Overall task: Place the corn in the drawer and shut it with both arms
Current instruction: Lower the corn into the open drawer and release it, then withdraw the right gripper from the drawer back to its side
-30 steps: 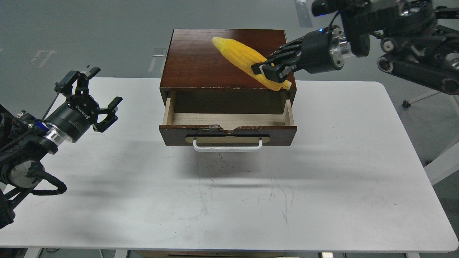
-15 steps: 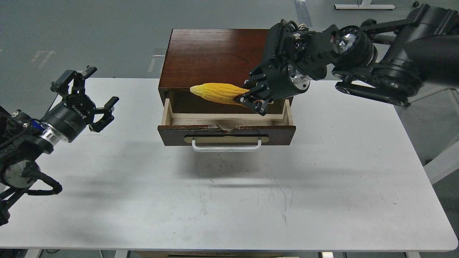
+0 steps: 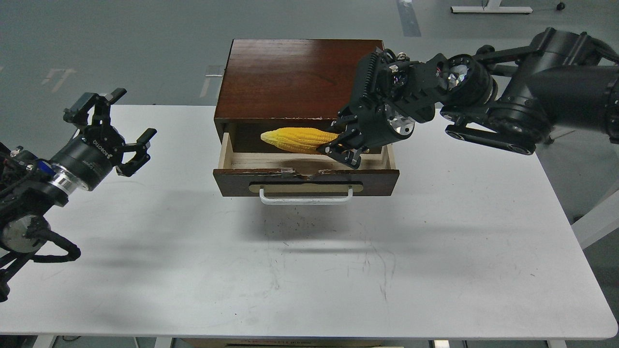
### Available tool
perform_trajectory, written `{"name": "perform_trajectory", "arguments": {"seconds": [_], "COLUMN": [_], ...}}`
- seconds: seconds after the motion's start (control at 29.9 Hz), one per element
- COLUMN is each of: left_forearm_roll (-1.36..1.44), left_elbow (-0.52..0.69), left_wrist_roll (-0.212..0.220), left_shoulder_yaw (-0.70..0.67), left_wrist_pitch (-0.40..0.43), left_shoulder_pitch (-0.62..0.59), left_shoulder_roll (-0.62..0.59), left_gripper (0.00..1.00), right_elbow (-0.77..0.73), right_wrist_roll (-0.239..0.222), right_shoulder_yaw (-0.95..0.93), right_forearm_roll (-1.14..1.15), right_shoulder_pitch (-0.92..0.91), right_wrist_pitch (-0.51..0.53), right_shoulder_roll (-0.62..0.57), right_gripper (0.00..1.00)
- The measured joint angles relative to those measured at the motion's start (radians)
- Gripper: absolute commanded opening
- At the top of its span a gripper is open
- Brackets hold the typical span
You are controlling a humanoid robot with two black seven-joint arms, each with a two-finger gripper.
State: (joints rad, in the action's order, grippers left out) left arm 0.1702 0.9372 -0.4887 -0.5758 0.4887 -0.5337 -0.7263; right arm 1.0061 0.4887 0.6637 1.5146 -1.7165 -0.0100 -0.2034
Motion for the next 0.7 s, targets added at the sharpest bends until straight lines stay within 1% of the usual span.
{"name": "perform_trajectory", "arguments": {"seconds": [0.03, 0.07, 0.17, 0.33, 0.43, 0.6, 0.7], "left_forearm_roll": [0.0, 0.0, 0.0, 0.0, 0.0, 0.002, 0.002], "left_elbow": [0.0, 0.0, 0.0, 0.0, 0.0, -0.006, -0.01], "left_wrist_roll": [0.0, 0.0, 0.0, 0.0, 0.0, 0.0, 0.0], "left_shoulder_yaw": [-0.001, -0.001, -0.001, -0.001, -0.001, 0.0, 0.003], "left_wrist_pitch": [0.0, 0.0, 0.0, 0.0, 0.0, 0.0, 0.0], "left_shoulder_pitch": [0.0, 0.0, -0.001, -0.003, -0.005, -0.013, -0.018], "left_shoulder_roll": [0.0, 0.0, 0.0, 0.0, 0.0, -0.001, -0.001], "left_gripper": [1.0, 1.0, 1.0, 1.0, 1.0, 1.0, 1.0], "right_elbow": [0.002, 0.003, 0.005, 0.012, 0.021, 0.032, 0.062], "right_wrist_roll": [0.0, 0.0, 0.0, 0.0, 0.0, 0.0, 0.0], "right_shoulder_yaw": [-0.002, -0.005, -0.026, -0.12, -0.157, -0.244, -0.313], "right_forearm_roll": [-0.002, -0.004, -0.012, -0.085, -0.17, -0.348, -0.518], "right_shoulder_pitch": [0.0, 0.0, -0.001, -0.018, -0.044, -0.053, 0.005], "right_wrist_pitch": [-0.001, -0.002, -0.002, 0.004, 0.005, 0.006, 0.007], "right_shoulder_roll": [-0.001, -0.002, -0.005, -0.05, -0.101, -0.226, -0.335], "right_gripper": [0.86, 0.95, 0.97, 0.99, 0.99, 0.99, 0.99]}}
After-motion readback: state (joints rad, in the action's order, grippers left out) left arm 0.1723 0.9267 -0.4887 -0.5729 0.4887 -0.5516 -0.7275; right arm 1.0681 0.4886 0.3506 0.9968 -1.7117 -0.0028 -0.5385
